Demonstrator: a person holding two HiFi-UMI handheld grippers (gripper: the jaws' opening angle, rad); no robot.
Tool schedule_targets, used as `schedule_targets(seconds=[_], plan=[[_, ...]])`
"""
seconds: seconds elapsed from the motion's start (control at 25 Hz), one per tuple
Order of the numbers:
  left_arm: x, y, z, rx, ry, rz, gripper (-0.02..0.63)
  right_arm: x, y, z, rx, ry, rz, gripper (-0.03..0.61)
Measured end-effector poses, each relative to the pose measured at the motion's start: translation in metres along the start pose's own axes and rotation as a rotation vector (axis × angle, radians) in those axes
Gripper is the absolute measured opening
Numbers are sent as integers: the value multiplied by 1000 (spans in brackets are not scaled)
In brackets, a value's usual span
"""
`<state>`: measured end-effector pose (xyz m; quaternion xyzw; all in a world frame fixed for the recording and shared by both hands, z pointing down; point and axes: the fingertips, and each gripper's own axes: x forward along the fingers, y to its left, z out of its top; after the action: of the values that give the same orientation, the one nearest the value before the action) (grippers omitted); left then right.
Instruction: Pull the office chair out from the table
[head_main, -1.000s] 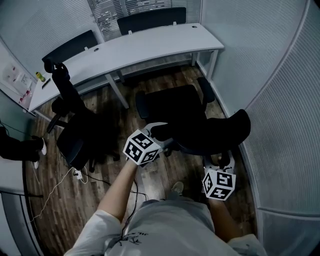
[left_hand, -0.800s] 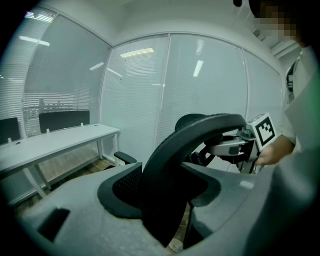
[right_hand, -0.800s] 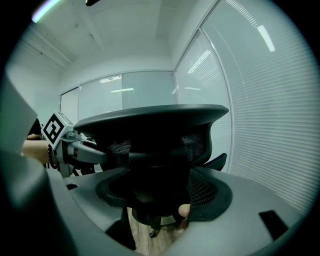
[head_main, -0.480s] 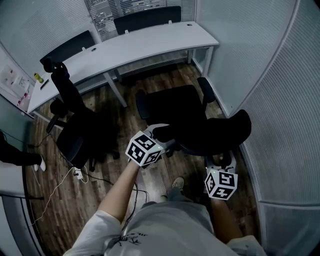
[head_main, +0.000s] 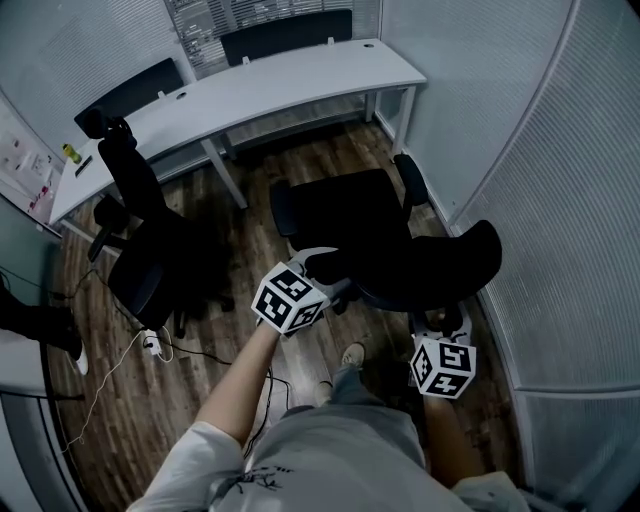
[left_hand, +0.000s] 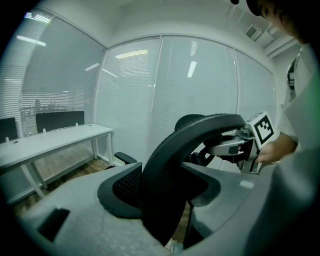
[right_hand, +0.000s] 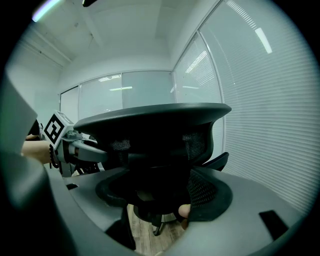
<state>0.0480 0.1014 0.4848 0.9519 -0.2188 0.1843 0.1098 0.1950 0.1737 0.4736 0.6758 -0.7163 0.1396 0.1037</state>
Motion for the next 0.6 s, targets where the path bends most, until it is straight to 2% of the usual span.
schedule_targets(seconds=[0.6], plan=[[-8,-57,-13,-8,-11,12,224,-50,-14,-18,-15,8,20,281]])
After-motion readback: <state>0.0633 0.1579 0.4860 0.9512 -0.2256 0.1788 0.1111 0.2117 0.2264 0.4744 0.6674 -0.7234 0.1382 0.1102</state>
